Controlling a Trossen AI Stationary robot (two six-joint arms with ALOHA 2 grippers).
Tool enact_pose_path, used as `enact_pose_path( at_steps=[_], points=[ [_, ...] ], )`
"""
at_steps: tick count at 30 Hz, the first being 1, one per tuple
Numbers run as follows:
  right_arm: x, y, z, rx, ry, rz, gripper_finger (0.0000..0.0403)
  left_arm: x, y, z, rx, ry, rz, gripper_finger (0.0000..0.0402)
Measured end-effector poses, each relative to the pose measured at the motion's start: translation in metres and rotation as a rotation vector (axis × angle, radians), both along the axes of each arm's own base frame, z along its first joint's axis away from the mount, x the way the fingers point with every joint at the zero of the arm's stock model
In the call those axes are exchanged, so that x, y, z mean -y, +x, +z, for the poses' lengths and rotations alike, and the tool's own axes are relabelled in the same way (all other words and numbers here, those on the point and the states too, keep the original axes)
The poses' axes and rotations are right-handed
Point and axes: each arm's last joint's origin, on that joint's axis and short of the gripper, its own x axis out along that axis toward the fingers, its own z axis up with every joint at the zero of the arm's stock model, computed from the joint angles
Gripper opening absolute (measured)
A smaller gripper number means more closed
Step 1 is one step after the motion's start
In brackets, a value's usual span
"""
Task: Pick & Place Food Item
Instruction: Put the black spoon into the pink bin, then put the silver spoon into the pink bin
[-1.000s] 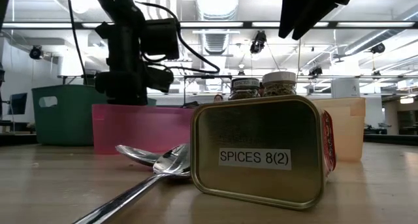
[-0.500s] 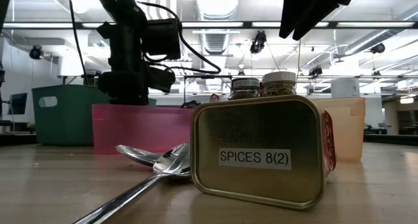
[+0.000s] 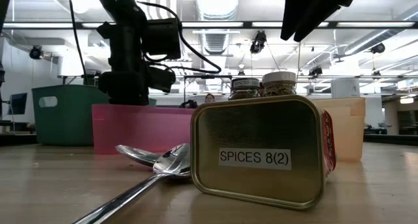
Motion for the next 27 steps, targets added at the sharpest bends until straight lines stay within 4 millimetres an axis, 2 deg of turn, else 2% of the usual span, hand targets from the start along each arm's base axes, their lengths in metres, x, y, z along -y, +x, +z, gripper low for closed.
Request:
enact_pose_path(
  at_steps=[8,18,21,27],
  points=[
    [0.000,0.000,0.000,0.001,0.001,-0.002,0.0228,0.000,-0.001,0.005,0.000,0.002,0.001,0.0125],
    [-0.004,0.000,0.000,0.019,0.015,0.007,0.0228,0.002,-0.002,0.048,0.132,0.017,-0.004,0.0147],
    [-0.008,-0.001,0.000,0.029,0.021,0.011,0.0228,0.012,-0.007,0.061,0.181,0.020,-0.036,0.0147],
    [-0.024,-0.003,0.000,0.092,0.064,0.024,0.0228,0.045,-0.014,0.082,0.269,0.012,-0.064,0.0147]
  ],
)
